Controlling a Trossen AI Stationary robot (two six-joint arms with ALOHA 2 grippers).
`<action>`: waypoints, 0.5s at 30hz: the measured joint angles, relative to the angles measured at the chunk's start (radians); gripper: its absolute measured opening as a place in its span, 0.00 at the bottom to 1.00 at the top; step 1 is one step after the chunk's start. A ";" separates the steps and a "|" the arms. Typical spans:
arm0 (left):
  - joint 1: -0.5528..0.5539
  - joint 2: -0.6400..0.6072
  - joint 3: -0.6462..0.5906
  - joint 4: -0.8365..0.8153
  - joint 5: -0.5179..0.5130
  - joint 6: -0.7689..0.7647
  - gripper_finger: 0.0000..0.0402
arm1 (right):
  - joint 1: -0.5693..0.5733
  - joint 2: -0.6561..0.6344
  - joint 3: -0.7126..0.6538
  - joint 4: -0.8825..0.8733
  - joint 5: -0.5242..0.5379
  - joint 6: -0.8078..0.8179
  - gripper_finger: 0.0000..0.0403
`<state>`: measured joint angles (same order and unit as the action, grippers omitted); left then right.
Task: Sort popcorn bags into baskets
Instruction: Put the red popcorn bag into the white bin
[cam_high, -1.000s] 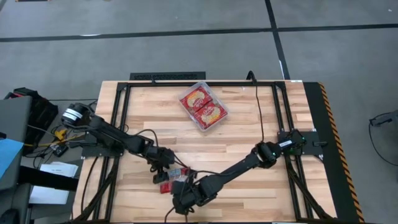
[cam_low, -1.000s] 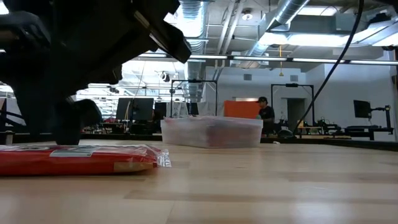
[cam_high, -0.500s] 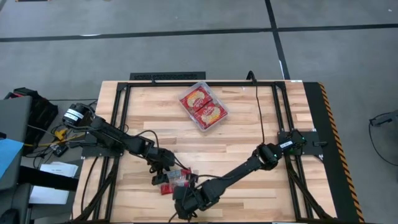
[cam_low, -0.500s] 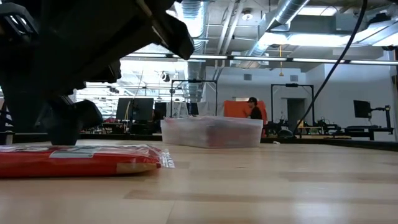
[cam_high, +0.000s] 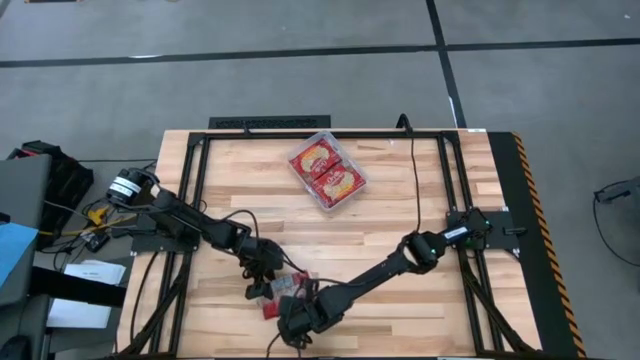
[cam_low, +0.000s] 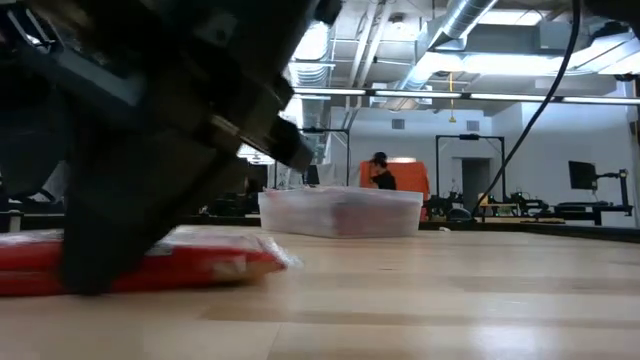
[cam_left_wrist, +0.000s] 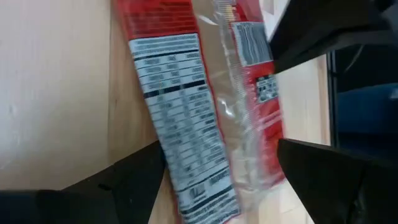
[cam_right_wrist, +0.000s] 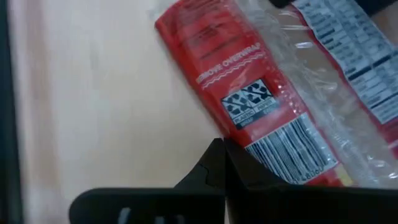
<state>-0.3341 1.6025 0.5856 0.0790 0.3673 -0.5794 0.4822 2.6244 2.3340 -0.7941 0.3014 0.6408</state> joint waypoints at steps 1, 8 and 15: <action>0.004 -0.004 -0.001 0.013 0.007 -0.008 0.76 | -0.008 0.000 0.000 -0.002 -0.004 -0.009 0.02; 0.015 -0.004 -0.001 0.036 0.026 -0.026 0.76 | -0.051 0.000 0.000 0.014 -0.026 -0.034 0.03; 0.015 0.004 -0.001 0.032 0.020 -0.036 0.63 | -0.061 0.000 0.000 0.015 -0.001 -0.055 0.02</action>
<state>-0.3187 1.6064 0.5846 0.1106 0.3868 -0.6150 0.4213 2.6244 2.3337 -0.7794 0.3008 0.5858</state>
